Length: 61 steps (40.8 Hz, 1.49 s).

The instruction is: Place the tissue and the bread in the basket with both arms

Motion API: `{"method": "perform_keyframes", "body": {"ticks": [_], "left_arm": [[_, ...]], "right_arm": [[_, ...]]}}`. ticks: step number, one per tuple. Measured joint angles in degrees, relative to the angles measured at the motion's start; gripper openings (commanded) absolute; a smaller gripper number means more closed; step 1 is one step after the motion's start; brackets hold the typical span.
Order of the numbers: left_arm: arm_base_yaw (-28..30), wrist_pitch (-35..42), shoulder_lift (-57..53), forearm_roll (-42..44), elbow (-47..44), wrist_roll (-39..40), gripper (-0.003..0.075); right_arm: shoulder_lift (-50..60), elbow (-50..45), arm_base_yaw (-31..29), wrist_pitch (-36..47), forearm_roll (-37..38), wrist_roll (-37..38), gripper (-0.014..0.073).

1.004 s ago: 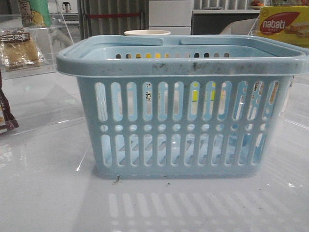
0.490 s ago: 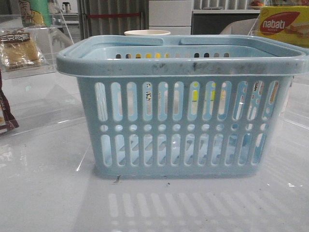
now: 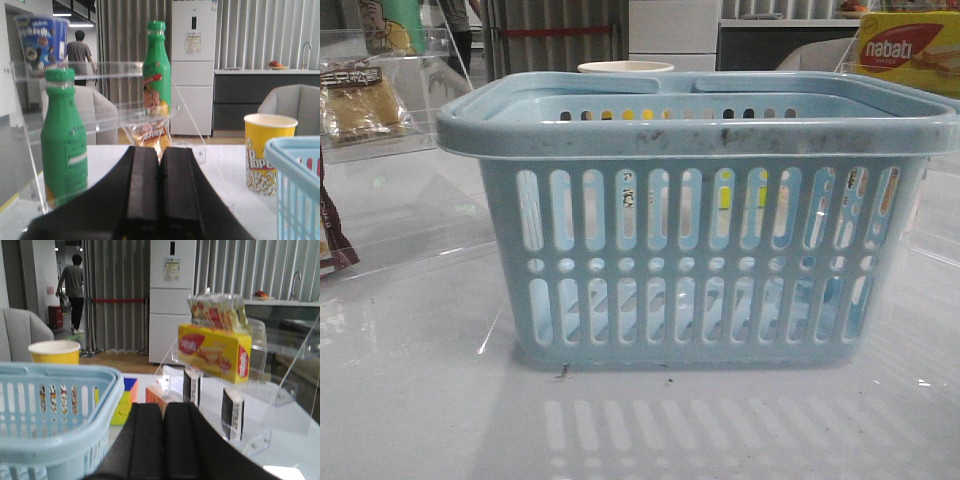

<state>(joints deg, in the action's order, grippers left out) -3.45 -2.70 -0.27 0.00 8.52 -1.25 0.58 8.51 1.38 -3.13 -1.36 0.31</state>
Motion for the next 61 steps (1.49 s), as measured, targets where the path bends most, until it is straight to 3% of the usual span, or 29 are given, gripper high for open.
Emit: {"method": "perform_keyframes", "body": {"ticks": [10, 20, 33, 46, 50, 54, 57, 61], "left_arm": [[0.0, -10.8, 7.7, 0.0, 18.3, 0.0, 0.0093], [0.0, -23.3, 19.9, 0.0, 32.0, 0.0, 0.0093], [0.0, -34.7, 30.2, 0.0, 32.5, 0.0, 0.0093], [0.0, -37.8, 36.7, 0.0, 30.3, 0.0, 0.0122], [0.0, -37.8, 38.1, 0.0, 30.3, 0.0, 0.0273], [0.0, -37.8, 38.7, 0.0, 30.3, 0.0, 0.0479], [0.0, -37.8, 39.0, 0.0, 30.3, 0.0, 0.0542], [0.0, -37.8, 39.0, 0.0, 30.3, -0.1, 0.0537]], "right_arm": [[-7.5, 17.9, 0.0, -12.6, -0.1, 0.0, 0.0057], [-19.6, 29.2, 0.0, -26.2, -0.1, 0.0, 0.0057], [-31.7, 30.3, 0.0, -36.9, -0.1, 0.0, 0.0057], [-39.1, 30.3, 0.0, -39.7, -0.1, 0.0, 0.0065], [-40.2, 30.3, 0.0, -40.2, -0.1, 0.0, 0.0192], [-41.1, 30.3, 0.0, -40.8, -0.1, 0.0, 0.0437], [-41.2, 30.3, 0.0, -41.1, -0.1, 0.0, 0.0549], [-41.5, 30.3, 0.0, -41.1, -0.1, 0.0, 0.0581]]}}
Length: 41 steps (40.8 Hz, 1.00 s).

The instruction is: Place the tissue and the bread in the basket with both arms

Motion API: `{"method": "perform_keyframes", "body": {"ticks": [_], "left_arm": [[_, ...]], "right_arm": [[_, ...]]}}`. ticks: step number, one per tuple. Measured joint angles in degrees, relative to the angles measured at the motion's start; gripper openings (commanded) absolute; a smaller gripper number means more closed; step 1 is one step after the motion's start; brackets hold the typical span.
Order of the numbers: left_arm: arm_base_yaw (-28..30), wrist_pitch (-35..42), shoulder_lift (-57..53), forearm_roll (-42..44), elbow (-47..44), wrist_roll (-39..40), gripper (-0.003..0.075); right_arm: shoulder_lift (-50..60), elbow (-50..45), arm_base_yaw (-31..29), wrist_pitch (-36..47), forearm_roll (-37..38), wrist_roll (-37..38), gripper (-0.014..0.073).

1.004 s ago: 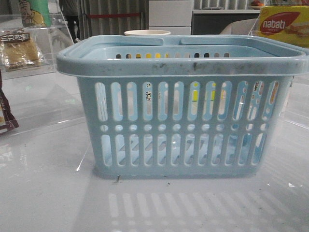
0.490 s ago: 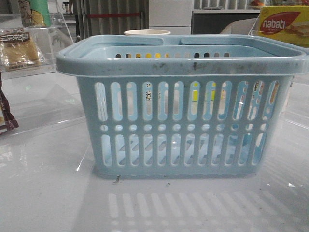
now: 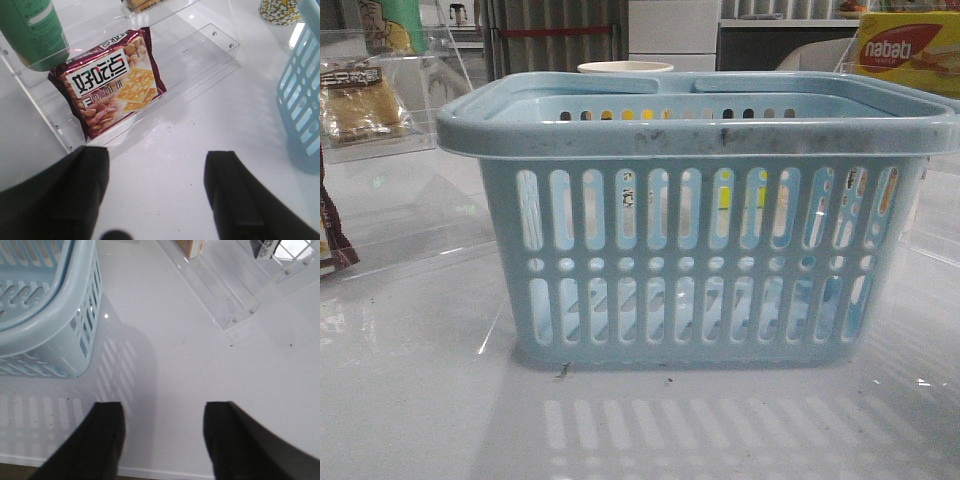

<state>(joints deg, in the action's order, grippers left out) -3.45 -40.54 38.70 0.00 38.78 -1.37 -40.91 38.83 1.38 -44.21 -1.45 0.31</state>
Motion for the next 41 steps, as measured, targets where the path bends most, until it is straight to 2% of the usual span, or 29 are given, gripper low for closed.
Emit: {"method": "perform_keyframes", "body": {"ticks": [7, 11, 26, 41], "left_arm": [[0.0, 0.4, 0.0, 0.0, 0.0, 0.0, 0.0503], [0.0, 0.7, 0.0, 0.0, 0.0, 0.0, 0.0475], [0.0, 0.7, 0.0, 0.0, 0.0, 0.0, 0.0379], [0.0, 0.7, 0.0, 0.0, 0.0, 0.0, 0.0329]], "right_arm": [[-2.4, 0.3, -0.6, 0.7, 0.6, 0.2, 0.0570], [-6.2, 2.9, -3.0, 0.9, 1.1, 1.0, 0.0570], [-24.4, 20.2, -13.6, 0.0, 1.5, 1.1, 0.0570], [-45.9, 37.3, -15.2, -1.4, 1.5, 1.2, 0.0570]]}}
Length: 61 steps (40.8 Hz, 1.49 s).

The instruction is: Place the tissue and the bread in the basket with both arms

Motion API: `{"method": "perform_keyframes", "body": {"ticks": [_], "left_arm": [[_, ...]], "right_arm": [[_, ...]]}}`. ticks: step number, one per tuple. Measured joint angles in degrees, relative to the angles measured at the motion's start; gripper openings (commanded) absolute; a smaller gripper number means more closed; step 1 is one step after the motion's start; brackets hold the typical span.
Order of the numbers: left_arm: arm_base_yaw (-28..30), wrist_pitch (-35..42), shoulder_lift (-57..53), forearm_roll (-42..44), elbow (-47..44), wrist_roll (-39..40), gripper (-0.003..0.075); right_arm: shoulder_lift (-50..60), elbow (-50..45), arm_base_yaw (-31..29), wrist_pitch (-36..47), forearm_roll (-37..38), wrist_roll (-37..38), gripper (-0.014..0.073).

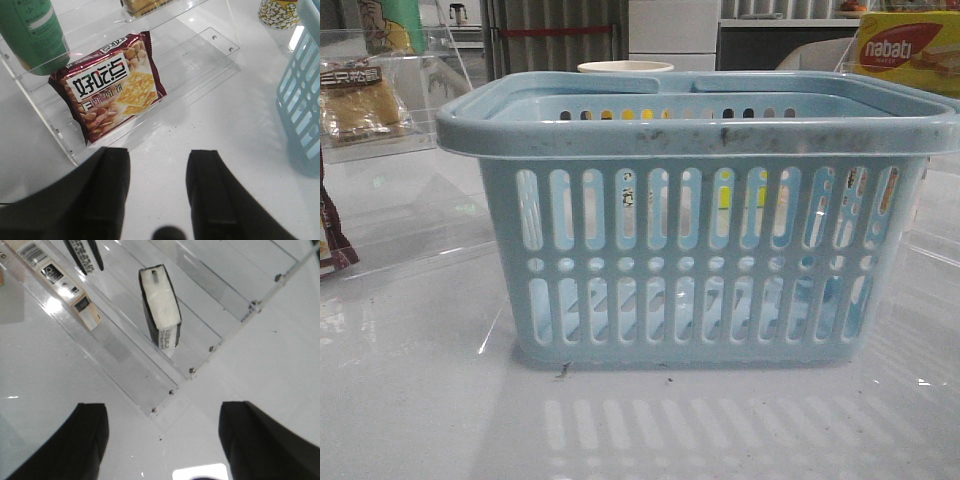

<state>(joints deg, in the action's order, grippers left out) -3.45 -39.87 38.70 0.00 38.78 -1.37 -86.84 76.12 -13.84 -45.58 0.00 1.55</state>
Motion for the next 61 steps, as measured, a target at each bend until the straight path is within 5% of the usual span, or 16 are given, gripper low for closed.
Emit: {"method": "perform_keyframes", "body": {"ticks": [23, 33, 48, 61], "left_arm": [[0.0, 0.0, 0.0, 0.0, 0.0, 0.0, 0.0329], [0.0, 0.0, 0.0, 0.0, 0.0, 0.0, 0.0329], [0.0, 0.0, 0.0, 0.0, 0.0, -0.1, 0.0329], [0.0, 0.4, 0.0, 0.0, 0.0, -0.1, 0.0329]], "right_arm": [[-17.1, 8.7, 0.0, 7.0, 0.0, 0.0, 0.0564], [-18.5, 8.7, 0.0, 9.2, 0.3, 0.0, 0.0267], [-15.3, 8.8, 0.6, 8.9, 0.5, 0.1, 0.0228], [-2.1, 8.8, 7.9, 8.6, -0.3, 0.1, 0.0228]]}}
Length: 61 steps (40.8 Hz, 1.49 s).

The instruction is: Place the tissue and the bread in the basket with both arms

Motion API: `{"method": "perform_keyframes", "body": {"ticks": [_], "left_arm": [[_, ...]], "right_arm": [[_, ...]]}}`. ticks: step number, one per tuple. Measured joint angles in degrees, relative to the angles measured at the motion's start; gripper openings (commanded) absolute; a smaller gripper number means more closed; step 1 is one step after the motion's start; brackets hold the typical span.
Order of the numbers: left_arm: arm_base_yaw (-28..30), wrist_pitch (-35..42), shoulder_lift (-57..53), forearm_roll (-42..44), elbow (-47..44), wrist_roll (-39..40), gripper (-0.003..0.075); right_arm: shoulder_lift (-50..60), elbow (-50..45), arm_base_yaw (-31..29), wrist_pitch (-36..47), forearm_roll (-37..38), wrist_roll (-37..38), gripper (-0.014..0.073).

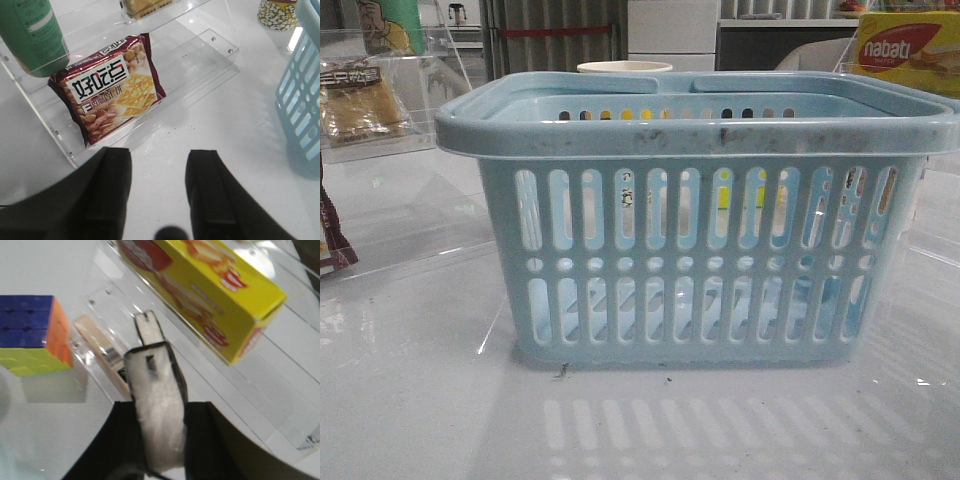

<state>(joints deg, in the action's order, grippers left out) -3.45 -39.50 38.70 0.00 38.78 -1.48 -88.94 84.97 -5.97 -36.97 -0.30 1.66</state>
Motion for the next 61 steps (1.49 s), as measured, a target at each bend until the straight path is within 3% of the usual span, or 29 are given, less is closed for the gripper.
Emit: {"method": "perform_keyframes", "body": {"ticks": [20, 32, 37, 45, 53, 61], "left_arm": [[0.0, 0.1, 0.0, 0.0, 0.0, 0.0, 0.0329], [0.0, 0.2, 0.0, 0.0, 0.0, 0.0, 0.0329], [0.0, 0.2, 0.0, 0.0, 0.0, 0.0, 0.0329], [0.0, 0.3, 0.0, 0.0, 0.0, 0.0, 0.0329], [0.0, 0.3, 0.0, 0.0, 0.0, 0.0, 0.0329], [0.0, 0.3, 0.0, 0.0, 0.0, 0.0, 0.0330]], "right_arm": [[9.4, 0.0, 20.4, -10.4, -0.7, 0.0, 0.0228], [6.9, -7.3, 29.7, -7.8, -3.3, -0.1, 0.0232], [4.9, -10.5, 31.0, -3.9, -4.9, -0.1, 0.0334], [1.7, -12.3, 31.2, 1.2, -5.8, -0.1, 0.0609], [2.7, -12.6, 31.2, 1.7, -5.8, -2.0, 0.0612], [12.4, -16.7, 31.2, 0.7, -5.8, -5.1, 0.0612]]}}
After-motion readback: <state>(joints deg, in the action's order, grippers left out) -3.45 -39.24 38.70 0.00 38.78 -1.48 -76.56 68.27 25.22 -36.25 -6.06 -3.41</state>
